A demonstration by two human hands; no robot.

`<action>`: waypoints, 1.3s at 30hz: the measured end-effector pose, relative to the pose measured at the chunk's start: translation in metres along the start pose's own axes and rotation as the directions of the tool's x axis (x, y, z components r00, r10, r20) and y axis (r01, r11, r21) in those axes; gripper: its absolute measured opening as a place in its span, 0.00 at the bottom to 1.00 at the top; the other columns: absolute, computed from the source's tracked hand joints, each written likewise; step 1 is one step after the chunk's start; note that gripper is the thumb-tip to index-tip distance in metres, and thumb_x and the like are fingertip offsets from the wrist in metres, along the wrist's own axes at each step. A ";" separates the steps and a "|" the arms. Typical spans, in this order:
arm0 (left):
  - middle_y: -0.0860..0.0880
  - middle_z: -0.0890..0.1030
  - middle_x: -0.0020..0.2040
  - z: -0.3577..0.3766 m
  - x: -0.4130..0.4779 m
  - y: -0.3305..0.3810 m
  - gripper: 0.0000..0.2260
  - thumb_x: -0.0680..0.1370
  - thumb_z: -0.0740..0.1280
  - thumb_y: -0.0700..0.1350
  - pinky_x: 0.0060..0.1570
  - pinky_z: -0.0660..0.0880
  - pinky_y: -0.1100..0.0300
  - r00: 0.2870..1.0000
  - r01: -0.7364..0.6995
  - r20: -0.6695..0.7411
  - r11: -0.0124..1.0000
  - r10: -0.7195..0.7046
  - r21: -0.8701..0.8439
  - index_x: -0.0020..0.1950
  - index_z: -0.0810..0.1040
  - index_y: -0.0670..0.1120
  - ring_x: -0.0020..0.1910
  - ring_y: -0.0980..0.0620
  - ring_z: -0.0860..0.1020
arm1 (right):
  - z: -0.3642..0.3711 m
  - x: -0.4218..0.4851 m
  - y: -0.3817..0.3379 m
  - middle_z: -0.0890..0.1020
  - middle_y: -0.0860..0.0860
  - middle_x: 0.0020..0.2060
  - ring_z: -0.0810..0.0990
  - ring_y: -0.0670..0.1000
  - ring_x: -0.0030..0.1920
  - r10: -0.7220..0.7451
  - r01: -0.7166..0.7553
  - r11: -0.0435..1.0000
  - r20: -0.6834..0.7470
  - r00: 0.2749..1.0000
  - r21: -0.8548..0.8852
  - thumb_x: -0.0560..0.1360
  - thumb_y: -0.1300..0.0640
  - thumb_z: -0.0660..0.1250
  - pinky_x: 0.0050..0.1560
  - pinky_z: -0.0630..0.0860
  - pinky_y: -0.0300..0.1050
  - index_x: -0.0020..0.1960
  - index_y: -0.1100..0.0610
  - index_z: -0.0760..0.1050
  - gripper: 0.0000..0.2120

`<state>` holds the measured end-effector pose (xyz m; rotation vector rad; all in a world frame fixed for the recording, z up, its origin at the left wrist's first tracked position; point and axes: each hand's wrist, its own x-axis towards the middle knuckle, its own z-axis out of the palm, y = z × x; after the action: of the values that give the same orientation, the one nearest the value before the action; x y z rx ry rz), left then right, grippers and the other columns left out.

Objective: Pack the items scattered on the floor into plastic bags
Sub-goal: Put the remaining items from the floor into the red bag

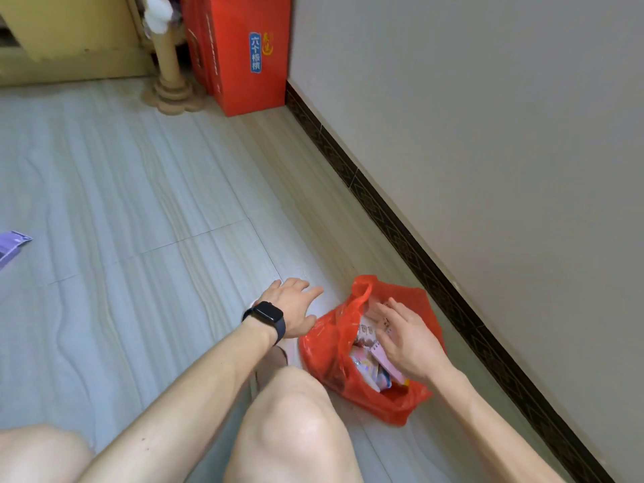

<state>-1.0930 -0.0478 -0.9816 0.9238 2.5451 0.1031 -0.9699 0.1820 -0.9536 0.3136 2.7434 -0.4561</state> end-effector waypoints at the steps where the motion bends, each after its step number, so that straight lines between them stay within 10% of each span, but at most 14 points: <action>1: 0.46 0.63 0.76 -0.008 -0.008 -0.010 0.28 0.79 0.59 0.56 0.72 0.57 0.48 0.999 0.044 -0.006 0.999 -0.044 0.011 0.78 0.58 0.55 0.75 0.47 0.59 | -0.010 0.003 -0.015 0.61 0.50 0.78 0.55 0.50 0.79 -0.045 0.046 0.999 -0.044 0.998 0.022 0.81 0.49 0.60 0.77 0.51 0.41 0.78 0.48 0.62 0.26; 8: 0.47 0.68 0.73 -0.077 -0.115 -0.119 0.26 0.78 0.58 0.57 0.69 0.60 0.48 0.911 0.410 -0.078 0.906 -0.404 0.100 0.76 0.62 0.54 0.72 0.46 0.64 | -0.059 0.019 -0.144 0.64 0.48 0.77 0.58 0.50 0.78 -0.416 0.413 0.908 -0.230 0.880 -0.061 0.82 0.45 0.57 0.78 0.55 0.44 0.78 0.46 0.62 0.25; 21: 0.50 0.69 0.71 -0.079 -0.346 -0.264 0.26 0.77 0.60 0.58 0.66 0.65 0.51 0.522 0.842 -0.088 0.529 -0.848 -0.102 0.75 0.62 0.58 0.69 0.45 0.69 | -0.064 0.027 -0.376 0.58 0.49 0.79 0.53 0.50 0.80 -0.797 0.763 0.591 -0.039 0.603 -0.261 0.82 0.41 0.53 0.76 0.61 0.50 0.80 0.43 0.52 0.27; 39: 0.47 0.58 0.77 0.125 -0.278 -0.410 0.28 0.78 0.60 0.57 0.69 0.61 0.48 0.514 0.856 0.257 0.474 -0.818 -0.205 0.77 0.59 0.55 0.73 0.42 0.61 | 0.178 0.168 -0.452 0.51 0.51 0.81 0.49 0.52 0.80 -0.497 0.790 0.499 0.629 0.597 -0.355 0.82 0.42 0.52 0.77 0.55 0.53 0.81 0.46 0.49 0.29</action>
<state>-1.0942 -0.5495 -1.0789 -0.5138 2.4553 0.1288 -1.1930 -0.2712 -1.0500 -0.9682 2.2436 0.2157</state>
